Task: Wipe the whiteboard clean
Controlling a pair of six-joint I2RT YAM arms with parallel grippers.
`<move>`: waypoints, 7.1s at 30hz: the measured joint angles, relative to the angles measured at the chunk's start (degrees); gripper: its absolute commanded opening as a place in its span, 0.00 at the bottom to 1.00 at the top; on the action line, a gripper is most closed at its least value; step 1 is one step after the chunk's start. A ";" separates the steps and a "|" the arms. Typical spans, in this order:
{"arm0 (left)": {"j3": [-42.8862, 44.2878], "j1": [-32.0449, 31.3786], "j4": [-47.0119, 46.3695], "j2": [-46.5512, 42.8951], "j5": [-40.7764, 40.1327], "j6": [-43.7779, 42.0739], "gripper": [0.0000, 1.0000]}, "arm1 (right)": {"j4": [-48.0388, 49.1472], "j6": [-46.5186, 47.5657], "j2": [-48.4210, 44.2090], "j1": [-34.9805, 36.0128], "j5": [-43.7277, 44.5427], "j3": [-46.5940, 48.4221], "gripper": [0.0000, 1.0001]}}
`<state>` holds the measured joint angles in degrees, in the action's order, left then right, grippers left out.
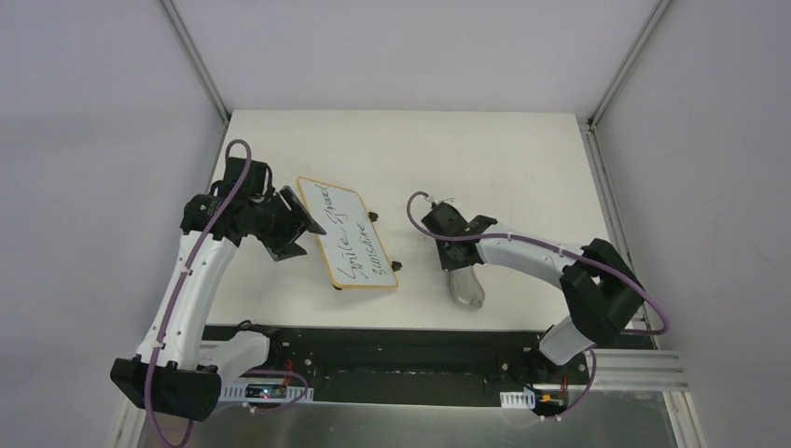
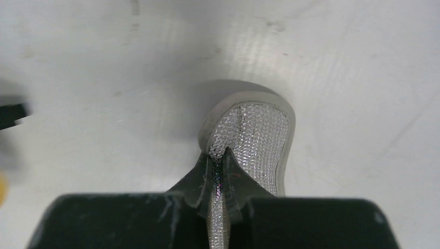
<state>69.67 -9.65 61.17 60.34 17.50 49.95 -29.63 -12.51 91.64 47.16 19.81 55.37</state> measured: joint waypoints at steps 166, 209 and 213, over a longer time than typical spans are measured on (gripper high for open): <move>-11.04 -6.78 -6.49 -0.70 -1.57 -4.39 0.00 | 14.69 -14.08 19.43 4.66 -55.04 32.61 0.00; -11.21 -6.75 -6.67 -0.35 -1.18 -5.01 0.00 | 29.18 -27.15 26.43 -3.98 -60.39 27.12 0.00; -11.23 -6.75 -6.86 -0.50 -1.07 -4.98 0.00 | 25.11 -24.72 27.17 -4.87 -59.08 28.39 0.00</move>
<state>58.43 -16.40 54.30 59.83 16.43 44.97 -4.51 -37.23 118.80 42.28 -39.27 83.77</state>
